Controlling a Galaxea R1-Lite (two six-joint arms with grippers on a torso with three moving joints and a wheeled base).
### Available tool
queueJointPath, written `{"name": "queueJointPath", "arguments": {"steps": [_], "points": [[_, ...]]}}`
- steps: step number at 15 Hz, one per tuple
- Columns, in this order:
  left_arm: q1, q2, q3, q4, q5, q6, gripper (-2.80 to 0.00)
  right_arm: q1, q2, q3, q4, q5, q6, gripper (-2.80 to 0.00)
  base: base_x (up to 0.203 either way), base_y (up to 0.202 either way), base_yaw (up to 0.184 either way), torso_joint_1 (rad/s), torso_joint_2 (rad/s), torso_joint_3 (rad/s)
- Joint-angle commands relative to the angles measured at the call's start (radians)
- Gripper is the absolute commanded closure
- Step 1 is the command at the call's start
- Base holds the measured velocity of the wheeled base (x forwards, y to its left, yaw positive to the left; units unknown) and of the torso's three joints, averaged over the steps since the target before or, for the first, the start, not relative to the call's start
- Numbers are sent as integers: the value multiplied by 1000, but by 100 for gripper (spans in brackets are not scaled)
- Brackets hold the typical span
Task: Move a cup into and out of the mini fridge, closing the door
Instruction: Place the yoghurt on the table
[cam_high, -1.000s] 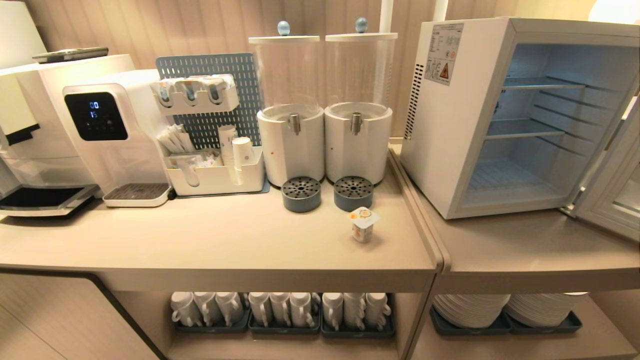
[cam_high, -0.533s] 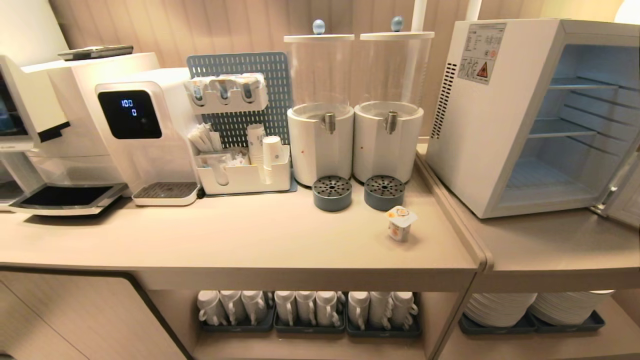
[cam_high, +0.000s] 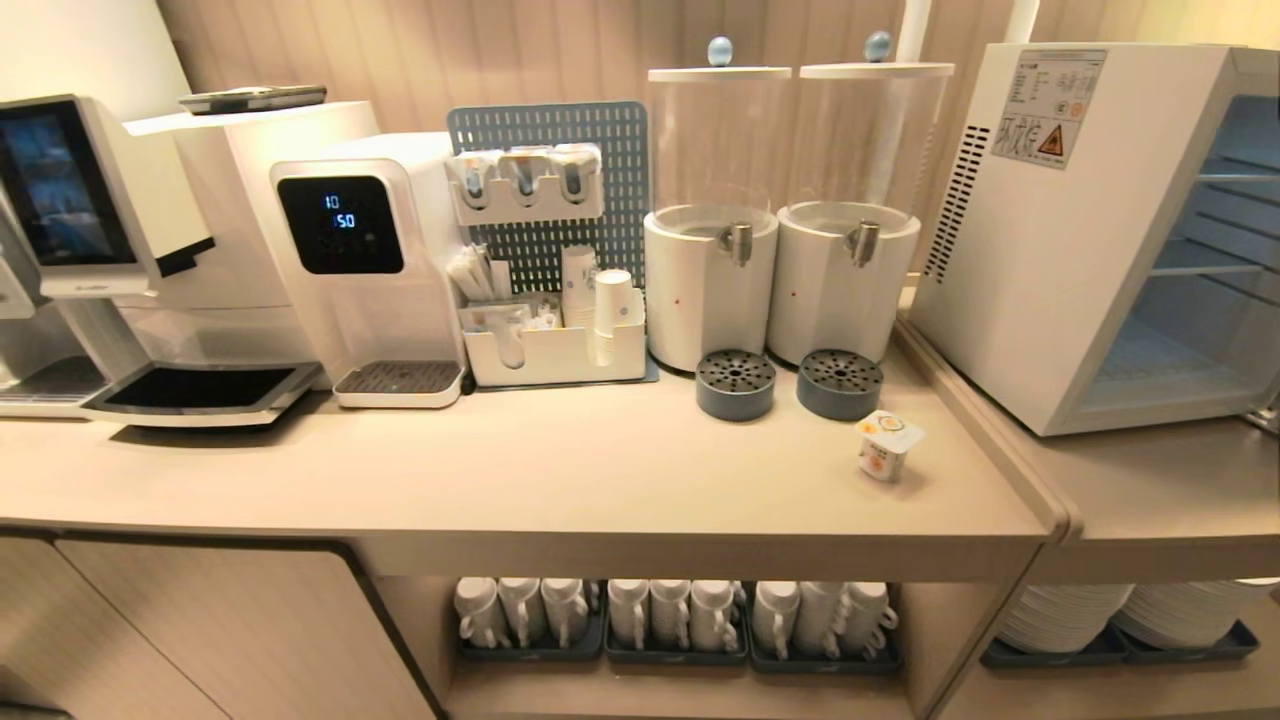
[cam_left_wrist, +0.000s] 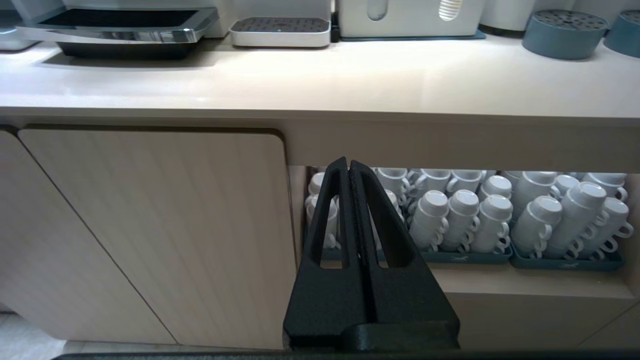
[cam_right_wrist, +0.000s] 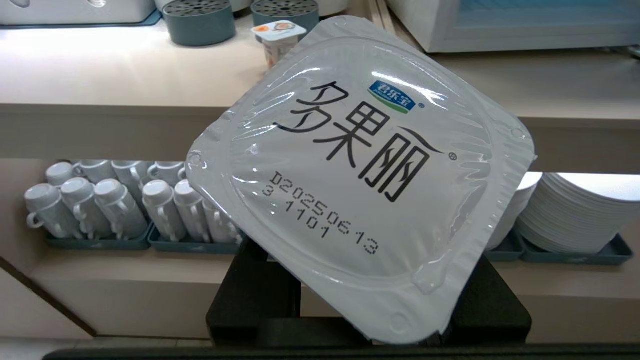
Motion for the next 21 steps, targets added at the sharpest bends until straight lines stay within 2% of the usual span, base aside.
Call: {"name": "queueJointPath", "arguments": {"steps": [1, 9, 10, 13, 17, 18, 19, 21], "points": [[1, 0, 2, -1, 0, -1, 0, 1, 1, 0, 1, 0, -1, 0, 0, 108, 5, 6, 2, 3], [1, 0, 2, -1, 0, -1, 0, 1, 1, -18, 4, -9, 60, 0, 0, 6, 0, 1, 0, 0], [1, 0, 2, -1, 0, -1, 0, 0, 3, -73, 17, -15, 62, 0, 0, 0, 0, 0, 0, 0], [1, 0, 2, -1, 0, -1, 0, 0, 53, -403, 164, -23, 71, 0, 0, 0, 0, 0, 0, 0], [1, 0, 2, -1, 0, -1, 0, 43, 480, -597, 120, -51, 155, 0, 0, 0, 0, 0, 0, 0], [1, 0, 2, -1, 0, -1, 0, 62, 593, -623, 86, -21, 168, 0, 0, 0, 0, 0, 0, 0], [1, 0, 2, -1, 0, -1, 0, 76, 690, -643, 49, 43, 174, 0, 0, 0, 0, 0, 0, 0], [1, 0, 2, -1, 0, -1, 0, 61, 879, -668, -40, 245, 155, 0, 0, 0, 0, 0, 0, 0]]}}
